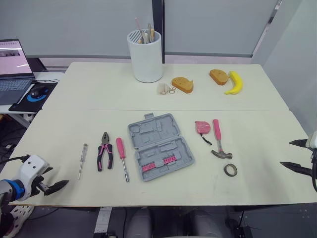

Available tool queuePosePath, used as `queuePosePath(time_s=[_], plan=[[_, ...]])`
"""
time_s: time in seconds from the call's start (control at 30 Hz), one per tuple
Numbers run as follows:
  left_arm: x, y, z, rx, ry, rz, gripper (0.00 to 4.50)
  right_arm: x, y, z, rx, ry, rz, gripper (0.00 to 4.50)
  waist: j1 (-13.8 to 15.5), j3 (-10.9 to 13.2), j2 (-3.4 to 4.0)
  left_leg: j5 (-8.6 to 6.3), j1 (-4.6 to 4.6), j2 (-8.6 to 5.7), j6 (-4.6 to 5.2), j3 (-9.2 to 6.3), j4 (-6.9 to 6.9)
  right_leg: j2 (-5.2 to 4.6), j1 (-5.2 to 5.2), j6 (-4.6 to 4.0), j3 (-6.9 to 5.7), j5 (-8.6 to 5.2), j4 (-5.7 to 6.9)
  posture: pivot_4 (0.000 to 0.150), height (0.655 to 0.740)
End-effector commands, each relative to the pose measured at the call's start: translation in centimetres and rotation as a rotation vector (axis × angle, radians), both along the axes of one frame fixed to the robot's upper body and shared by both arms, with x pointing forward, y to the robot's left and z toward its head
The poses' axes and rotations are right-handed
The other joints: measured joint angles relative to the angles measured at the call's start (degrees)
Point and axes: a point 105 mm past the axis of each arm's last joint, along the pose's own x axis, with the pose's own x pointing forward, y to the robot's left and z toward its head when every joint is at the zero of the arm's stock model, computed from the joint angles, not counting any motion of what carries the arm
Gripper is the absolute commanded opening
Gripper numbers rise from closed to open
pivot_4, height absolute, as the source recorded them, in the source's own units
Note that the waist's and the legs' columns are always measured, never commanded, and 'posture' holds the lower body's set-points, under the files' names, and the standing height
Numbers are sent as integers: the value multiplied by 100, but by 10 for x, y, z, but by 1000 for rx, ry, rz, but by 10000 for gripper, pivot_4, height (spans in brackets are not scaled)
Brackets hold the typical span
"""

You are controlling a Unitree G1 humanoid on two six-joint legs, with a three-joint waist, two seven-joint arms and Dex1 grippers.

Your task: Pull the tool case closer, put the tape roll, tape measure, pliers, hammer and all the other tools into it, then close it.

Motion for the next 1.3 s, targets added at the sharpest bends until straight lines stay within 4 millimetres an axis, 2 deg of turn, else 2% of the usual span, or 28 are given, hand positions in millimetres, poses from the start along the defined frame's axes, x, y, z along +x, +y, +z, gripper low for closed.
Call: queuePosePath(time_s=[0.03,0.33,0.8,1.07,1.3], plan=[[1,8,14,41,-4,-12,45000,3,0,11,-24,-30,8,44668,0,0,0,0,0,0,0,0,0,0,0,0,0,0,0,1500,7400],[6,3,28,-28,-65,-78,45000,8,2,11,-7,-63,-5,44668,-1,-1,1,0,0,0,0,4,1,1,-2,0,1,0,3,1500,7400],[-15,15,19,-38,-32,-11,45000,12,0,9,6,-79,-27,44668,-12,-1,1,0,0,6,1,21,2,1,-14,0,8,1,9,1500,7400],[-23,12,16,-64,-36,3,45000,9,3,9,12,-79,-22,44668,-11,-1,1,0,1,11,1,31,1,1,-16,-1,11,1,9,1500,7400],[-22,2,15,-95,-66,2,45000,7,18,7,44,-92,-3,44668,-9,-2,0,0,1,14,0,33,2,2,-17,-2,13,2,9,1500,7400]])
